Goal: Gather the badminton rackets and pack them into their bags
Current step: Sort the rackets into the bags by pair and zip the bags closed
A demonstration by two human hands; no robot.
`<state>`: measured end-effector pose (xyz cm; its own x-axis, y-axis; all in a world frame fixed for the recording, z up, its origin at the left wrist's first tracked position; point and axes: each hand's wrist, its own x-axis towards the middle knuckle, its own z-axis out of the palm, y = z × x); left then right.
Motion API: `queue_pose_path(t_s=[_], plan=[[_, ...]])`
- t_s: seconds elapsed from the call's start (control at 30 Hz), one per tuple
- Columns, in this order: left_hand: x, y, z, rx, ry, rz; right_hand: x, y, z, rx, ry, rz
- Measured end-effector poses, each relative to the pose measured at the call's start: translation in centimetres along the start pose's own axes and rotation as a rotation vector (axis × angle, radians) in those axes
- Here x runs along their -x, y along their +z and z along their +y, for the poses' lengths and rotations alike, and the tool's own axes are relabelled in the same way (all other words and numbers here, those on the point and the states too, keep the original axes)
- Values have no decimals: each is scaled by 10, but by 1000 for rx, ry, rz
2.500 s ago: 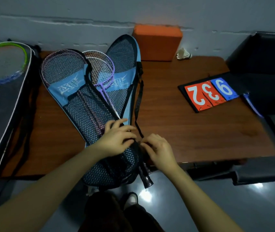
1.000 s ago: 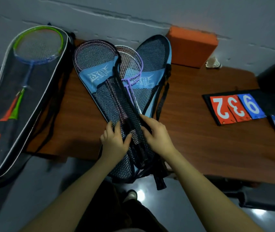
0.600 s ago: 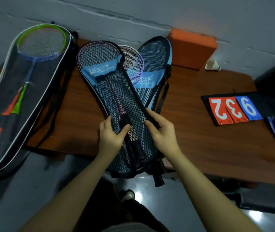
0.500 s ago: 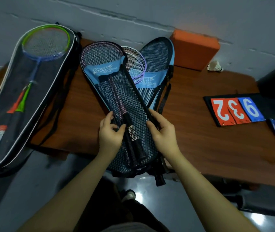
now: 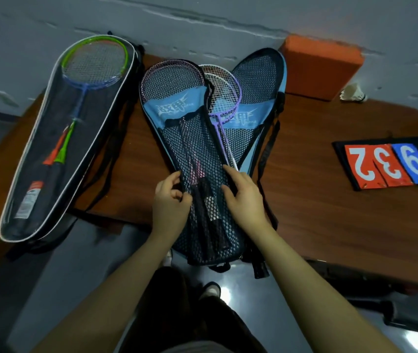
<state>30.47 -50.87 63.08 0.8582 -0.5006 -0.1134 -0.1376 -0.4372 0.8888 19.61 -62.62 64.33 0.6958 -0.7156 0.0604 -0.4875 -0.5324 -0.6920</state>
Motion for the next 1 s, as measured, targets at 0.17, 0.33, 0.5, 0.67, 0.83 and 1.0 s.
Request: queue_pose_path(t_s=[0.17, 0.33, 0.5, 0.67, 0.83, 1.0], plan=[[2, 14, -20, -344, 53, -190, 10, 11, -9, -287, 152, 72], [5, 20, -13, -359, 101, -89, 6, -6, -23, -436, 173, 94], [2, 14, -9, -174, 39, -94, 4, -23, -28, -457, 128, 113], [3, 10, -3, -46, 56, -67, 6, -19, -25, -440, 116, 92], [-4, -13, 12, 17, 118, 122, 0, -16, -23, -291, 102, 5], [-23, -46, 32, -143, 328, 49, -6, 7, -46, -283, 113, 4]])
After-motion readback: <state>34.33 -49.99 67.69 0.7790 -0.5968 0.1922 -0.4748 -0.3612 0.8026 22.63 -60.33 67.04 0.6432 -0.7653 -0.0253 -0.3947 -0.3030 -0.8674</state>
